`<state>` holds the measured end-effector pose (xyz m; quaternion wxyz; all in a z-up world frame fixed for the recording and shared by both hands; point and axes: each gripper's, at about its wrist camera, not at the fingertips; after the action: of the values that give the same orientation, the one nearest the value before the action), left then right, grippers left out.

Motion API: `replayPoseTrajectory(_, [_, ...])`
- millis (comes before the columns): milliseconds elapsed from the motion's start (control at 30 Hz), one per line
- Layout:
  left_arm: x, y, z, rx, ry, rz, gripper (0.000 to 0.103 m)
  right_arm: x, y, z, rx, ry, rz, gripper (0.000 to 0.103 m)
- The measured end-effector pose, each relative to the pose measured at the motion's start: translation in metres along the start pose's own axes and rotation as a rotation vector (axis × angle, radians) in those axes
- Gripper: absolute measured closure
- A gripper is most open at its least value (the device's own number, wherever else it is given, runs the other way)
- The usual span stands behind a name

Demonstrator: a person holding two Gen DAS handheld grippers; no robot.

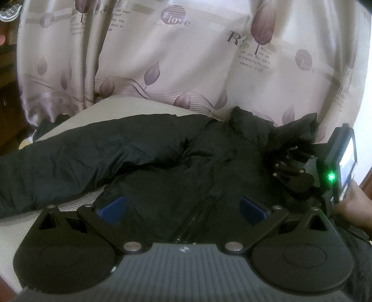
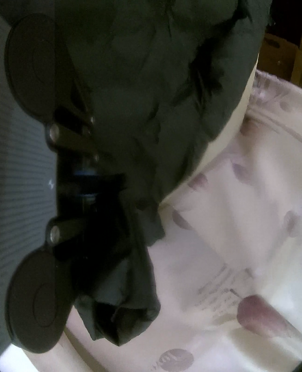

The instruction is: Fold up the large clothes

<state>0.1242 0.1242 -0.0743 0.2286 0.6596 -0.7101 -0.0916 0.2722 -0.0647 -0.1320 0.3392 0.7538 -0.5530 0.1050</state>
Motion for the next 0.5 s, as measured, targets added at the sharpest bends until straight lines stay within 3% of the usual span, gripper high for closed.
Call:
replayPoseTrajectory(100, [-0.001,0.000,0.000,-0.002,0.007,-0.003,0.000,-0.008,0.007,0.002,0.038,0.076,0.015,0.085])
replayPoseTrajectory(267, [-0.002,0.001,0.000,0.001,0.007,-0.009,0.000,-0.021,0.016,-0.004,0.129,0.211,0.032,0.038])
replayPoseTrajectory(367, [-0.001,0.002,0.000,0.002,-0.001,-0.010,0.000,-0.023,0.028,-0.010,0.186,0.224,0.001,0.035])
replayPoseTrajectory(500, [-0.004,0.003,-0.001,0.004,0.000,-0.011,0.000,0.006,0.037,-0.011,0.163,0.015,-0.036,0.035])
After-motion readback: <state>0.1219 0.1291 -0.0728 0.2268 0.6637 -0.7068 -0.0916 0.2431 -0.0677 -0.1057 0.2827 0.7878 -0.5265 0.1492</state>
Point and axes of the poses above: each gripper's, at about its wrist camera, not at the fingertips, and y roughly against the way its jaws point, x to its right, z to its underside, and after that the axes turned 9 degrees about x, right-handed
